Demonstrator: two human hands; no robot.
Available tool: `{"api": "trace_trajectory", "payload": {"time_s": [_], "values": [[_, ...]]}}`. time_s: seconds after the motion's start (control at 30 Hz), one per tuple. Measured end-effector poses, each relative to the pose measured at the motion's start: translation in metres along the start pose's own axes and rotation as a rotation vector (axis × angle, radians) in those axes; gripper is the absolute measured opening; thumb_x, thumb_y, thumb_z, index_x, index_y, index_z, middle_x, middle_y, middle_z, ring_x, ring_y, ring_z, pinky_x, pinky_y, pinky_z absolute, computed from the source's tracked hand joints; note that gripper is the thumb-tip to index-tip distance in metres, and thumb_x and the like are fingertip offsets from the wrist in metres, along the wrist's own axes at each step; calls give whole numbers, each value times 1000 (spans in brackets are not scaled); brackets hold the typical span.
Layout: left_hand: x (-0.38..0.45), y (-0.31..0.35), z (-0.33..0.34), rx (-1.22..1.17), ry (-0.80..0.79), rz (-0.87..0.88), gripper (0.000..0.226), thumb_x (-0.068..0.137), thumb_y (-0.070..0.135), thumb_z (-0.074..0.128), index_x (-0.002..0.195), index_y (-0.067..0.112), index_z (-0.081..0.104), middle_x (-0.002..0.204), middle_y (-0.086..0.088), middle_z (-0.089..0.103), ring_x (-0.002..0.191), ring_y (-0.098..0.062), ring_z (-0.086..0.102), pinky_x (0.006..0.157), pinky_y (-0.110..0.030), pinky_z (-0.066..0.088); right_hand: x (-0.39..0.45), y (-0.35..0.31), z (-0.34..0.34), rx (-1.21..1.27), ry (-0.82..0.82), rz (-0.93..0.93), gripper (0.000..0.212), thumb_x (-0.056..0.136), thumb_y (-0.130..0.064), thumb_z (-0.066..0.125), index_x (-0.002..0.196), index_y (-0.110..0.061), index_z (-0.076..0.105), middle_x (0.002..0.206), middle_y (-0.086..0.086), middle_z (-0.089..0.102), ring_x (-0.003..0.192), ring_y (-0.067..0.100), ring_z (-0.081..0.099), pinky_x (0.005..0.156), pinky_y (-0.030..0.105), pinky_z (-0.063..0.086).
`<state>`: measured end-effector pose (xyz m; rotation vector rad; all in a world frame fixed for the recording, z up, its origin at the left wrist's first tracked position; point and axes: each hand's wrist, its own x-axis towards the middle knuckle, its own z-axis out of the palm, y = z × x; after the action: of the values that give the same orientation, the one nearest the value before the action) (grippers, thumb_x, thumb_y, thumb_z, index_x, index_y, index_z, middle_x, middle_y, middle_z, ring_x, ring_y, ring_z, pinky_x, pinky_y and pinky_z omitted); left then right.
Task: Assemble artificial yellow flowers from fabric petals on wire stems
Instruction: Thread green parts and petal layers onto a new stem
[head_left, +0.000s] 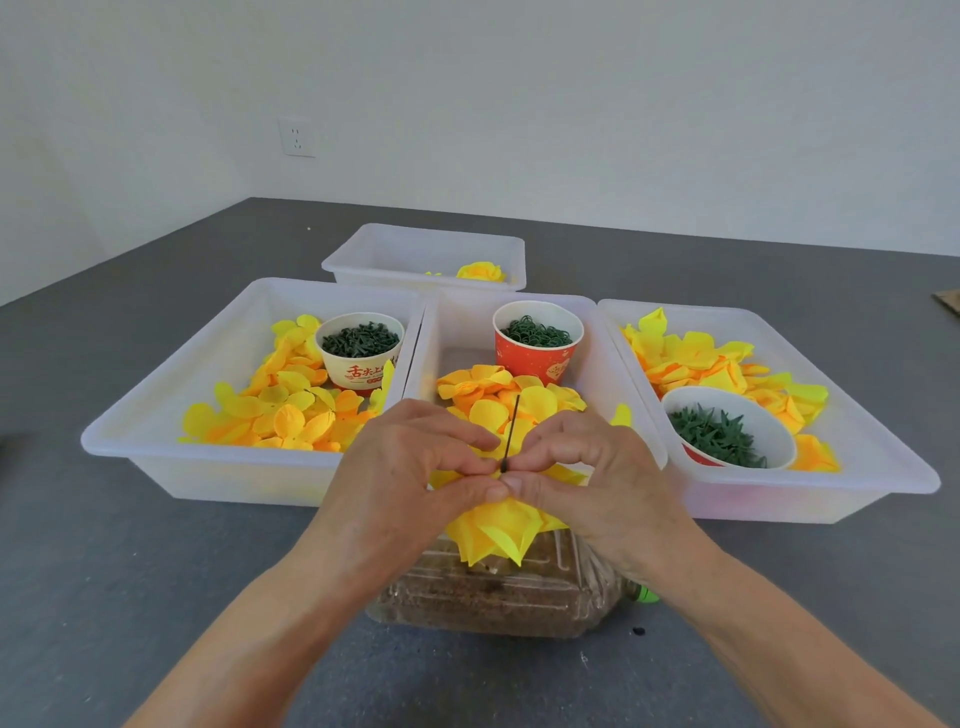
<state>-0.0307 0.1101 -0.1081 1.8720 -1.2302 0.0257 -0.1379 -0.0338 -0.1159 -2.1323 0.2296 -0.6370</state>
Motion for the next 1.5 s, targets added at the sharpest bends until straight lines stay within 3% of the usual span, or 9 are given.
{"api": "trace_trajectory", "payload": {"time_s": [0.27,0.33,0.47,0.77,1.0,1.07,1.2,1.33,1.5], "values": [[3,4,-6,18,-52,-29,28,59,52,67,77,32,76,85,30,63,95,9,56,85,-15,43,-1,-3,0,-25,-16,9,24,71,-27,79,63,-46,68,84,-18,62,92,6,54,84,25,42],[6,5,-9,11,-59,-52,13,58,45,77,69,41,71,79,33,62,93,12,56,80,-9,42,-1,-4,0,-24,-20,23,17,72,-27,79,66,-40,70,83,-14,63,95,8,54,88,30,42],[14,5,-10,31,-86,-52,23,60,28,85,64,42,68,72,35,60,92,13,55,75,-3,37,-2,-6,1,-16,-9,33,5,73,-23,79,73,-26,75,83,-9,64,96,9,53,87,26,42],[12,10,-7,8,-81,-31,39,59,21,86,56,53,65,80,38,62,83,8,60,77,-24,47,-2,-4,-1,-67,-11,-6,6,76,-22,76,81,-19,76,81,-8,62,94,10,51,80,14,36],[13,10,-6,83,-80,-14,14,60,20,86,64,27,75,71,26,64,81,3,60,80,-34,49,-2,-3,0,-59,-12,-18,7,76,-21,76,81,-17,76,81,-9,62,94,13,51,84,23,38],[14,10,-8,99,-102,-3,15,61,20,86,63,29,75,68,30,63,80,5,60,79,-29,48,-2,-5,-1,-67,-17,-20,8,76,-21,77,82,-15,76,80,-9,61,95,14,51,85,26,38],[20,10,-14,81,-164,-21,16,61,26,85,64,37,73,73,30,65,84,15,57,74,-2,38,-1,-7,-4,-97,-22,-26,9,76,-22,76,84,-17,77,82,-8,64,96,15,53,87,31,42],[25,13,-17,24,-203,-44,13,63,27,83,67,35,73,82,19,70,87,12,57,76,-1,36,2,-10,-10,-49,-19,-51,6,80,-16,72,83,-16,77,85,-3,70,85,7,60,83,31,48],[26,14,-11,-52,-233,-63,11,59,32,83,66,34,75,84,25,69,89,11,58,75,0,35,-1,-9,-15,-5,7,-12,8,81,-18,70,81,-25,74,82,-12,67,88,9,62,86,40,49]]}}
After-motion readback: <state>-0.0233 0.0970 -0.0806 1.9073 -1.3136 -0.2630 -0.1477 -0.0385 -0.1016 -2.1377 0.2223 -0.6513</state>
